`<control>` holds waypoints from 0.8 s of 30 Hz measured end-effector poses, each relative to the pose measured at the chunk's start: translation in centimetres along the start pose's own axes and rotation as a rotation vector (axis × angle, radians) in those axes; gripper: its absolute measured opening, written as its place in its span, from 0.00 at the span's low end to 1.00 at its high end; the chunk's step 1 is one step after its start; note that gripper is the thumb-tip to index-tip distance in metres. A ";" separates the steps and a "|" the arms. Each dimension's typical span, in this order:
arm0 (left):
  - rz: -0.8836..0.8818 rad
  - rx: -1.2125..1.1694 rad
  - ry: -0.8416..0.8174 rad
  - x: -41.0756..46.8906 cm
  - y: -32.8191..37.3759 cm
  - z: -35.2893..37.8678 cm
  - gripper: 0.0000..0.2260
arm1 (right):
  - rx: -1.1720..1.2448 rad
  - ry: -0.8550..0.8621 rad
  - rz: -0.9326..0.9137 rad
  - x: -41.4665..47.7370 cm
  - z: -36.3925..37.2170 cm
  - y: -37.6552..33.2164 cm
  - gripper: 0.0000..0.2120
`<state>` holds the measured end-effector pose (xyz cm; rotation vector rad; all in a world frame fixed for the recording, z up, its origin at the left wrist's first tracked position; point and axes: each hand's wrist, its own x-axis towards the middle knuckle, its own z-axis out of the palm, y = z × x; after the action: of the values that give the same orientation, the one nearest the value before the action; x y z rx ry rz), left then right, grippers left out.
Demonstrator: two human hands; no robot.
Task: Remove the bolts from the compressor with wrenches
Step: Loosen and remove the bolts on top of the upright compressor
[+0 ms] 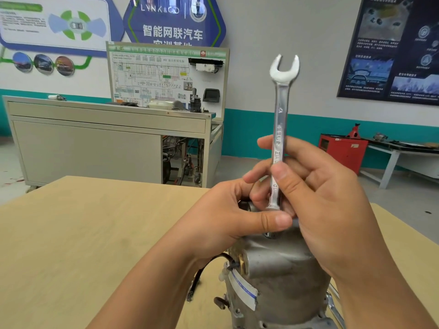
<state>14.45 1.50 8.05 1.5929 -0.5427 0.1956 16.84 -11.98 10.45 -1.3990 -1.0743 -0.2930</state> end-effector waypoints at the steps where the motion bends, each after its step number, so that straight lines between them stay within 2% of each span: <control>1: -0.008 0.020 0.019 0.0 0.0 -0.1 0.10 | -0.006 -0.018 -0.028 -0.1 0.1 -0.1 0.11; 2: -0.010 0.033 0.019 0.0 0.0 -0.1 0.14 | 0.001 -0.029 -0.048 -0.2 0.2 -0.1 0.11; 5: 0.001 0.040 -0.057 -0.1 0.3 -0.4 0.07 | 0.069 -0.028 -0.069 -0.4 0.1 -0.1 0.11; 7: -0.017 0.021 -0.110 -0.3 0.7 -0.5 0.14 | 0.142 -0.025 -0.056 -0.3 0.0 0.0 0.12; 14: -0.011 0.034 -0.112 -0.3 0.1 -0.9 0.08 | 0.202 0.003 -0.038 -0.1 -0.2 0.2 0.09; 17: -0.053 -0.030 -0.107 -0.3 -0.2 -1.3 0.15 | 0.268 0.033 -0.041 -0.1 -0.3 0.0 0.08; 24: -0.088 -0.105 -0.120 -0.4 0.1 -1.2 0.12 | 0.237 -0.019 0.002 -0.1 -0.3 0.0 0.10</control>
<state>14.31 2.74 8.10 1.5291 -0.5652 0.0052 16.92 -12.32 10.49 -1.1925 -1.0865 -0.1454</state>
